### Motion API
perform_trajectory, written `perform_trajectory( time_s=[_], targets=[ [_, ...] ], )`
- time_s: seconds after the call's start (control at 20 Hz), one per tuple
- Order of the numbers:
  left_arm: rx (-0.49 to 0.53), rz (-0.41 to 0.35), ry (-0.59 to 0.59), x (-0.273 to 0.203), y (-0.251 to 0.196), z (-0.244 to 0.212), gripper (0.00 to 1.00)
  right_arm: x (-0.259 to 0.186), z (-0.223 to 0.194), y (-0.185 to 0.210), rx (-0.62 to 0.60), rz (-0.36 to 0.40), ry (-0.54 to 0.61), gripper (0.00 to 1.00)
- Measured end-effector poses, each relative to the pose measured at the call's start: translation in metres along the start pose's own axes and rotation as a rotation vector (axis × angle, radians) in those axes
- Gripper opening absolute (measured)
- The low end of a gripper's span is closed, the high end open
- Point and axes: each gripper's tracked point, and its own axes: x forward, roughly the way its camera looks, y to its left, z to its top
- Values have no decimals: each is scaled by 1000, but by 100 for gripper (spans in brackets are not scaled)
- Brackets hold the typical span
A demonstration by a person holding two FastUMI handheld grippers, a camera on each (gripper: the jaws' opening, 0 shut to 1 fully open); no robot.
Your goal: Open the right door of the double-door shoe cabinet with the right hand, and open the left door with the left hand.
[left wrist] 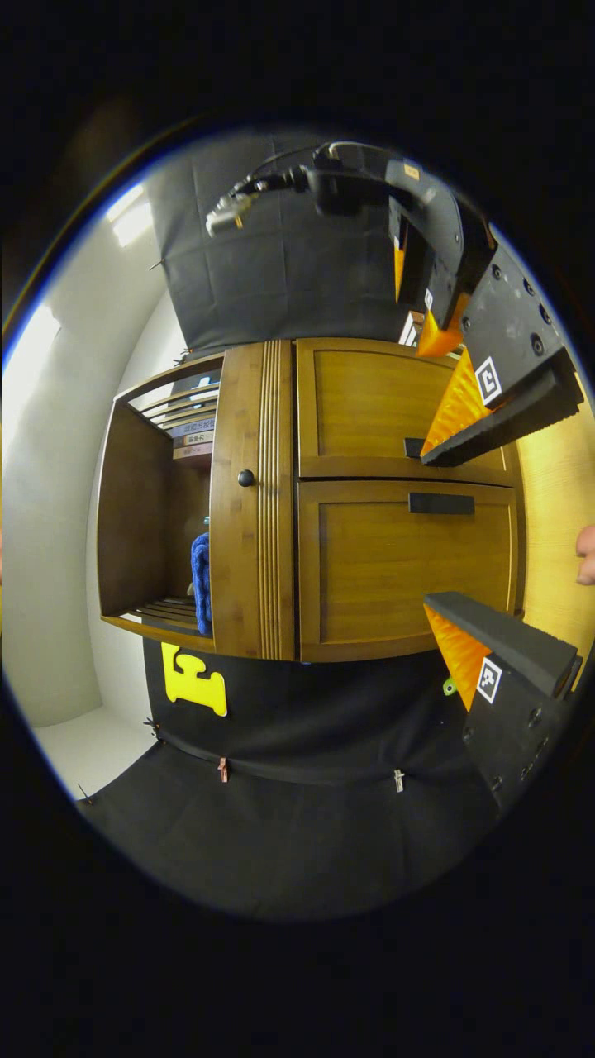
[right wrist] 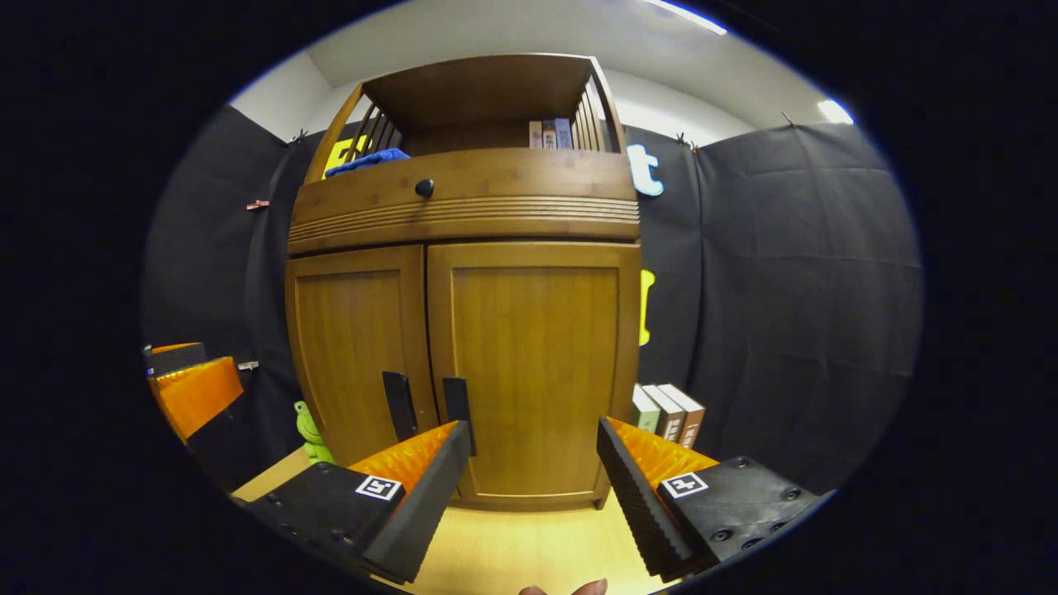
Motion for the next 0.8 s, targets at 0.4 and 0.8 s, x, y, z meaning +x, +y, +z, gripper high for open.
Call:
perform_trajectory(
  time_s=[0.4, 0.8],
  targets=[
    [-10, -2, 21, -3, 33, -18, 92, 100, -45, 64, 65, 73, 82, 97],
    [-20, 33, 42, -3, 56, -27, 92, 164, -62, 80, 34, 36, 104, 67]
  ],
)
